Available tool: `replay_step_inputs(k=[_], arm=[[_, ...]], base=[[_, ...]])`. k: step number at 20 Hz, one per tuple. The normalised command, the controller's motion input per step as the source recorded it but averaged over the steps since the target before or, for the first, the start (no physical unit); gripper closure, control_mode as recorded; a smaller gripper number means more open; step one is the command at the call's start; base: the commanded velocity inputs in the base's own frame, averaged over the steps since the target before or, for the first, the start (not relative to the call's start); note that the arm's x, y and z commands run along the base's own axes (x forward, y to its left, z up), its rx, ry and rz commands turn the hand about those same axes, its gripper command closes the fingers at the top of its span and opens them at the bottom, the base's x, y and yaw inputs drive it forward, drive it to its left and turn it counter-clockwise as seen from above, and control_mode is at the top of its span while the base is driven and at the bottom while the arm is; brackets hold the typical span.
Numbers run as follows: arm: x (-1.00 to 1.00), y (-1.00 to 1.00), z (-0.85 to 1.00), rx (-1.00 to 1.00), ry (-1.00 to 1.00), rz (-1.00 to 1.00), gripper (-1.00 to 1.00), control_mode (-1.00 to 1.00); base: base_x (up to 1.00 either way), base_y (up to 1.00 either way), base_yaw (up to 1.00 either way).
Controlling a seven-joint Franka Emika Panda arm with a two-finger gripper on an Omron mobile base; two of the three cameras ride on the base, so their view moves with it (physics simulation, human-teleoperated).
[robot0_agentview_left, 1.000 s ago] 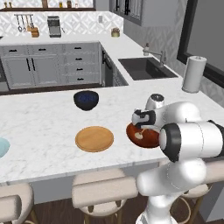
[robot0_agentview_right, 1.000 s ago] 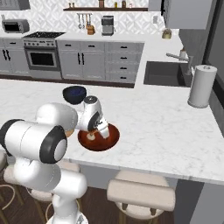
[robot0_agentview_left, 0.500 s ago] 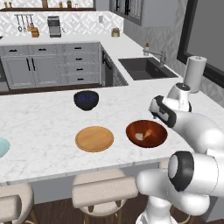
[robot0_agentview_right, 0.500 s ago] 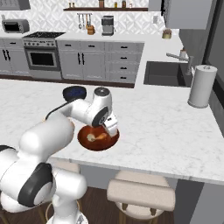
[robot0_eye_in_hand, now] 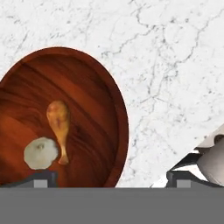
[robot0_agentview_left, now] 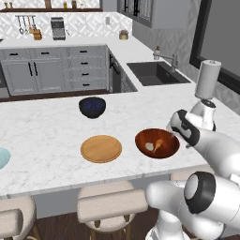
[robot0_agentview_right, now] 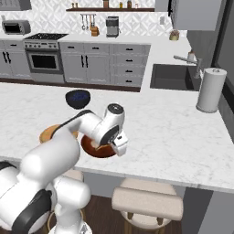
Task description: Pick the chicken drumstick and garlic from their plates and place them in the bowl. Then put the bowl in the fridge.
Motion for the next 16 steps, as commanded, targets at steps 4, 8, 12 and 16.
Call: replay_step_inputs(k=[4,8,12,16], arm=[[0.37,0.00,-0.47,-0.03,0.02,0.00,-1.00,-1.00],[0.22,0.00,-0.58,0.00,0.08,0.00,-1.00,-1.00],[0.27,0.02,-0.37,0.00,0.00,0.00,1.00,-1.00],[0.01,0.00,0.00,0.00,0.00,0.00,1.00,-1.00]], base=[[0.00,0.00,0.00],[0.00,0.00,0.00],[0.00,0.00,0.00],[0.00,0.00,0.00]])
